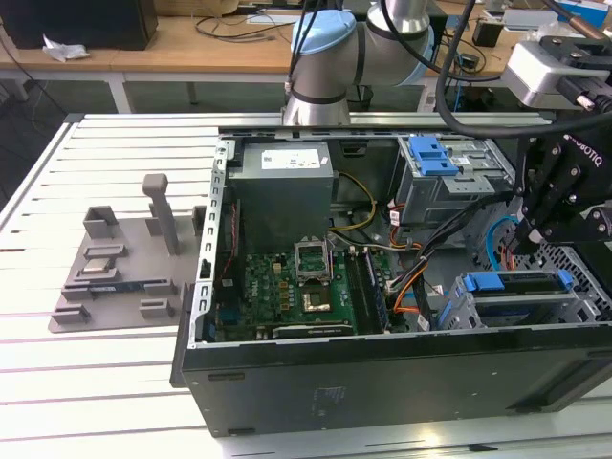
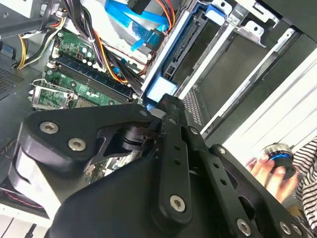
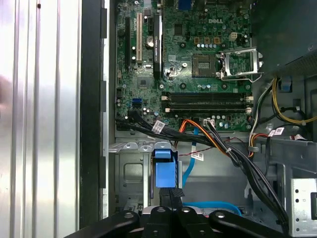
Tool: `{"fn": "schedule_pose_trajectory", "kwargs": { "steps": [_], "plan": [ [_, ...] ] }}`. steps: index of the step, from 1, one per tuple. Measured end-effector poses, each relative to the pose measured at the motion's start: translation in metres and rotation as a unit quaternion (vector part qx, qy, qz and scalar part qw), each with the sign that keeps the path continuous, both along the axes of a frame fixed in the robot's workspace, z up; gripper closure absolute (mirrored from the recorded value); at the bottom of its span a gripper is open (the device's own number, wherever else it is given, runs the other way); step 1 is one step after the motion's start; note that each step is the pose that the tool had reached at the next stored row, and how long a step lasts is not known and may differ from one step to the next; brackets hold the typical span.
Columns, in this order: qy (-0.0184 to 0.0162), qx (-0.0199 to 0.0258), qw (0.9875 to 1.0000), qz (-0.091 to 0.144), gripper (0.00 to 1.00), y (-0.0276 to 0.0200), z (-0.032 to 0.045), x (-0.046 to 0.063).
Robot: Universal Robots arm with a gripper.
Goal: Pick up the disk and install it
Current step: 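Insert the disk into the insertion slot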
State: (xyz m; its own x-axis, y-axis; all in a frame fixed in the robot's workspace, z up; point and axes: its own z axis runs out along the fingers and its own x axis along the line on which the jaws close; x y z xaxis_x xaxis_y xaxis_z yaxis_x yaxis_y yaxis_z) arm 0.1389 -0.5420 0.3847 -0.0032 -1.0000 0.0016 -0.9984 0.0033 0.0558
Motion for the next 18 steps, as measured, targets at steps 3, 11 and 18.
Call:
{"fn": "schedule_pose_trajectory", "kwargs": {
  "steps": [3,11,18],
  "plan": [
    [0.0005,-0.0001,1.0,0.0,0.89,0.0005,-0.0007,0.008],
    [0.004,-0.0015,1.0,0.0,0.89,0.0094,-0.0105,0.038],
    [0.0047,-0.0021,1.0,0.001,0.89,0.0115,-0.0126,0.057]
  ]
}}
